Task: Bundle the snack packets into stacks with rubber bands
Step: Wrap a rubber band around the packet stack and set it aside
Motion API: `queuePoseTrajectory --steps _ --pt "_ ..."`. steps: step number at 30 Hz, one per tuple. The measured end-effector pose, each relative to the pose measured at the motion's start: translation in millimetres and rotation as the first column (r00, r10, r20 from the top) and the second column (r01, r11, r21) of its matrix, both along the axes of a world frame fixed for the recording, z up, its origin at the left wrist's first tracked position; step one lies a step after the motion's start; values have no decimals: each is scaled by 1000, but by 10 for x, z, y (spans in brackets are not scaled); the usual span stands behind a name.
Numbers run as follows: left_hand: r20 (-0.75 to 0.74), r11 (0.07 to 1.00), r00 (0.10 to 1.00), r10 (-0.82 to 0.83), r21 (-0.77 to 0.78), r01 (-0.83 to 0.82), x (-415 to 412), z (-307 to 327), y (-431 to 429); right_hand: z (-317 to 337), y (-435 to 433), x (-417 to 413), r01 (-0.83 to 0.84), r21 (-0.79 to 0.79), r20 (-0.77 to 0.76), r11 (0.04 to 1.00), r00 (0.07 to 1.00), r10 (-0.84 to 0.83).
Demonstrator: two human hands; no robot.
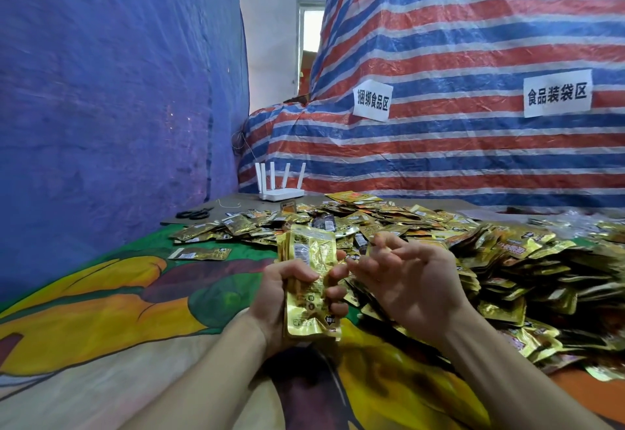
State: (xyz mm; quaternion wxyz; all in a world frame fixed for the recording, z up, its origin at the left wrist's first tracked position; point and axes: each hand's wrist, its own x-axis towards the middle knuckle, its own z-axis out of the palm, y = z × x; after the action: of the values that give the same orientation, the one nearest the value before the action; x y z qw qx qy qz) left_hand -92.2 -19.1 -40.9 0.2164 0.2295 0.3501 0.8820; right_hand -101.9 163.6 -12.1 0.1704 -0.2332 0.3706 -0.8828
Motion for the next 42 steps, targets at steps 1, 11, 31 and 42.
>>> queuePoseTrajectory --steps 1,11,31,42 --pt "1 1000 1000 -16 -5 16 4 -2 5 -16 -15 -1 -7 -27 23 1000 1000 7" --pt "216 855 827 518 -100 -509 -125 -7 -63 -113 -81 -68 227 273 -168 935 968 -187" --pt "180 777 757 628 -204 -596 -85 -17 124 -334 -475 117 609 459 -593 647 752 -287" --pt "32 850 863 504 -199 -489 -192 -97 143 -330 -456 75 690 452 -637 565 693 -337"
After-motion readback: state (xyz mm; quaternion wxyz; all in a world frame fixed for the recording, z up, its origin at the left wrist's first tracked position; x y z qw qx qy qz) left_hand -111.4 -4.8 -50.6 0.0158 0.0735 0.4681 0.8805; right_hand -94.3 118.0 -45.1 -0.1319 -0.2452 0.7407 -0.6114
